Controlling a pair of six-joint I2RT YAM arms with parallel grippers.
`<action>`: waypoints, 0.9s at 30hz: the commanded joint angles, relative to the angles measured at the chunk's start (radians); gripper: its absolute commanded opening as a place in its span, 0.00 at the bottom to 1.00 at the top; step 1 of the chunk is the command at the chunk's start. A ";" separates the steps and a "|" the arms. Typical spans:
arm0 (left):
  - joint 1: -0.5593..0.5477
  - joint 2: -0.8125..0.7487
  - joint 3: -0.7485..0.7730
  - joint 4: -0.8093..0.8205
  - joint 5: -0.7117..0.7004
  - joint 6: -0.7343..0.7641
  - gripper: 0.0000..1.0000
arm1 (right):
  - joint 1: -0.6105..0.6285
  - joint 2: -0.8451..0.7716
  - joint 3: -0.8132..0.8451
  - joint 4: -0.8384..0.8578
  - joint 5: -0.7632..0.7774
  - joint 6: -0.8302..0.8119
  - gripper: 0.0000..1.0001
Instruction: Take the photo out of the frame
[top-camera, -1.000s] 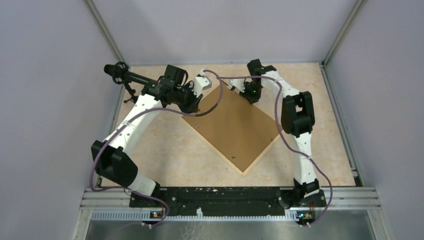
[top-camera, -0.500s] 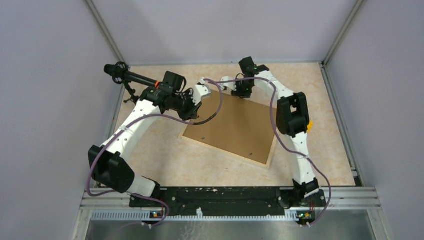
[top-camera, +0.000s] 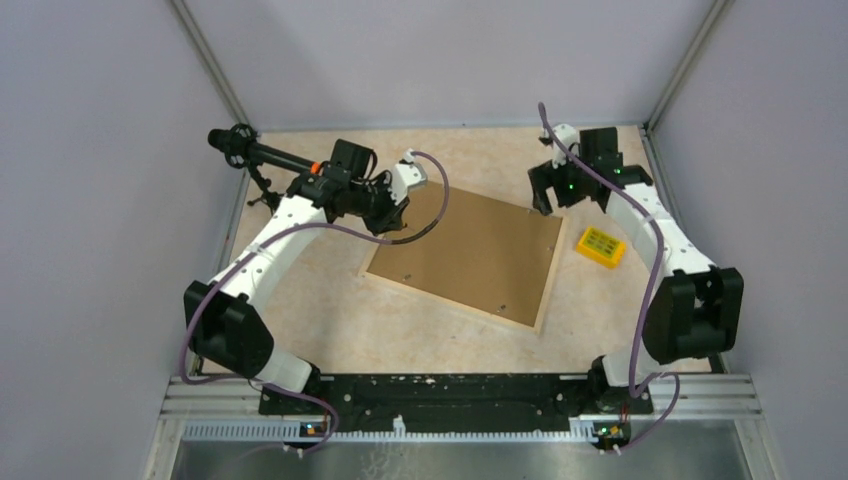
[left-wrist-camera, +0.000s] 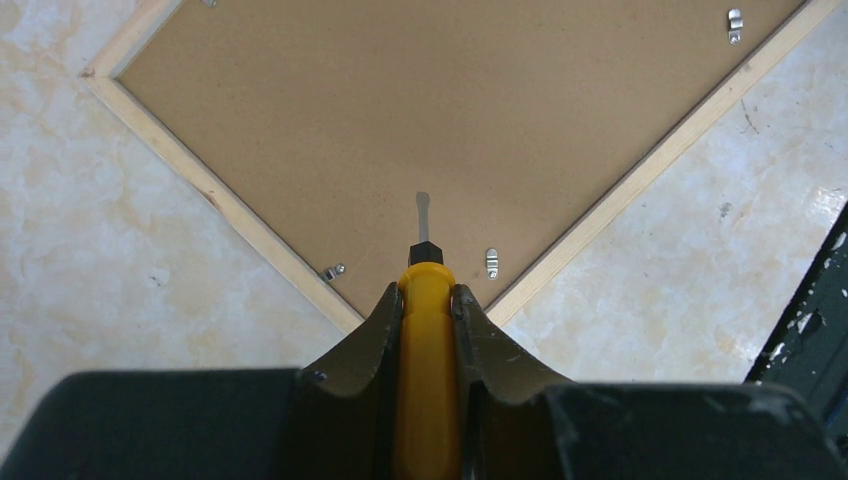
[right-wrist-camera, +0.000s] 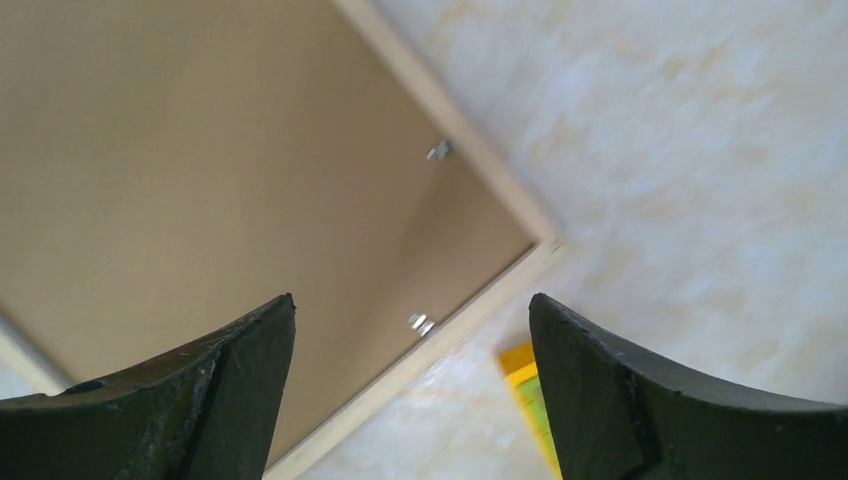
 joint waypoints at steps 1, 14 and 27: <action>0.006 0.017 0.028 0.068 0.015 -0.010 0.00 | 0.005 -0.142 -0.259 0.032 0.012 0.227 0.86; 0.006 0.057 0.067 0.061 0.018 0.010 0.00 | -0.040 -0.109 -0.438 -0.040 0.078 0.563 0.72; 0.006 0.037 0.048 0.061 0.008 -0.010 0.00 | -0.039 0.060 -0.405 0.020 0.135 0.570 0.38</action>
